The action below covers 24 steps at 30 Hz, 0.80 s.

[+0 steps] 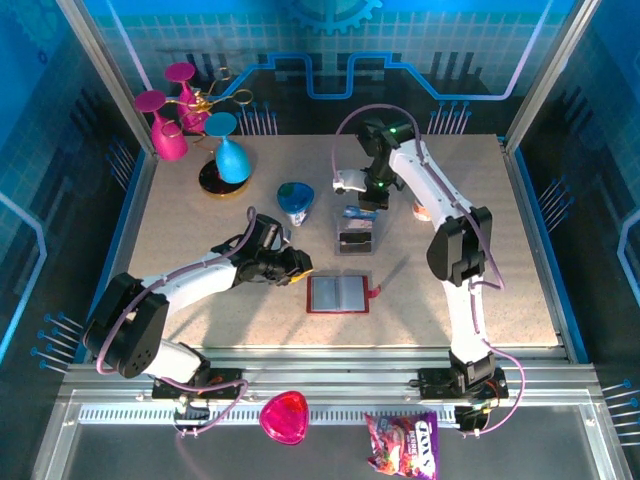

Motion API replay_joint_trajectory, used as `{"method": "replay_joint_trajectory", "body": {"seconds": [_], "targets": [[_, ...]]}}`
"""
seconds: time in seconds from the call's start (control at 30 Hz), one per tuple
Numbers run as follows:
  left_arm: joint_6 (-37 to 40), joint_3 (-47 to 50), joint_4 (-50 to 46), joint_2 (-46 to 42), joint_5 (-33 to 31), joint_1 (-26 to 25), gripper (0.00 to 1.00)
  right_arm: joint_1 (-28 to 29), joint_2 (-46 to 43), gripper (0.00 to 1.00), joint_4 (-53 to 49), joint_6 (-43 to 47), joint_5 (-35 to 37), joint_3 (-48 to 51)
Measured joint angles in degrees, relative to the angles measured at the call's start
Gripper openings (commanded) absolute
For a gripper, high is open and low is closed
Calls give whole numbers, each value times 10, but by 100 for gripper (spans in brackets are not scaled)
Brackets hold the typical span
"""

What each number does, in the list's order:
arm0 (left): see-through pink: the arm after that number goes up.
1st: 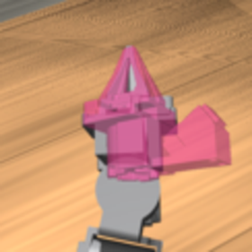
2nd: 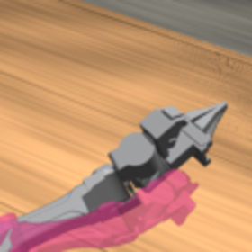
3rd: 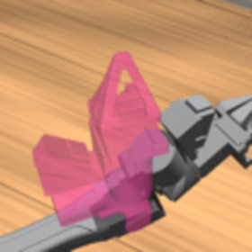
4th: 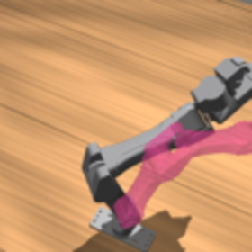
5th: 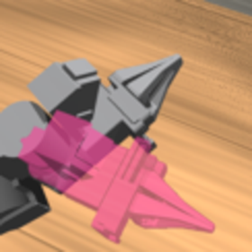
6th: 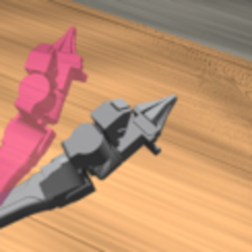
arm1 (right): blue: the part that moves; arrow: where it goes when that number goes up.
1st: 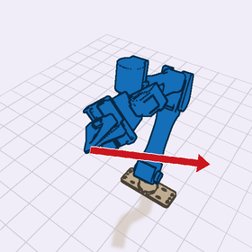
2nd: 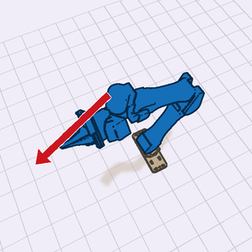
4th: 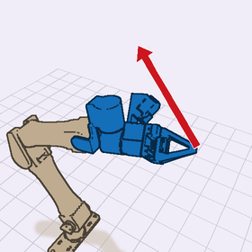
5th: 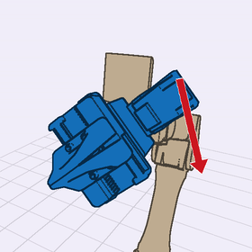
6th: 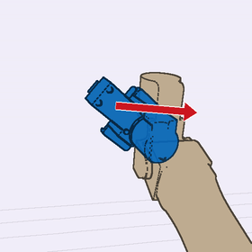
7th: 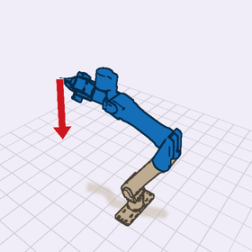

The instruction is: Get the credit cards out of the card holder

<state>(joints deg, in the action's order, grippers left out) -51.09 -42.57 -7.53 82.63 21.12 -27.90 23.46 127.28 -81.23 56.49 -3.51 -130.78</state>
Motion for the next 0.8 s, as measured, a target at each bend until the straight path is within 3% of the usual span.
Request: {"method": "replay_joint_trajectory", "body": {"seconds": [0.37,0.8], "targets": [[0,0,-28,-5,-10,0,31,-11,78,0,-19,21,-6,-104],[-2,0,-41,-5,-10,0,32,-11,126,0,-17,40,-13,-129]]}}
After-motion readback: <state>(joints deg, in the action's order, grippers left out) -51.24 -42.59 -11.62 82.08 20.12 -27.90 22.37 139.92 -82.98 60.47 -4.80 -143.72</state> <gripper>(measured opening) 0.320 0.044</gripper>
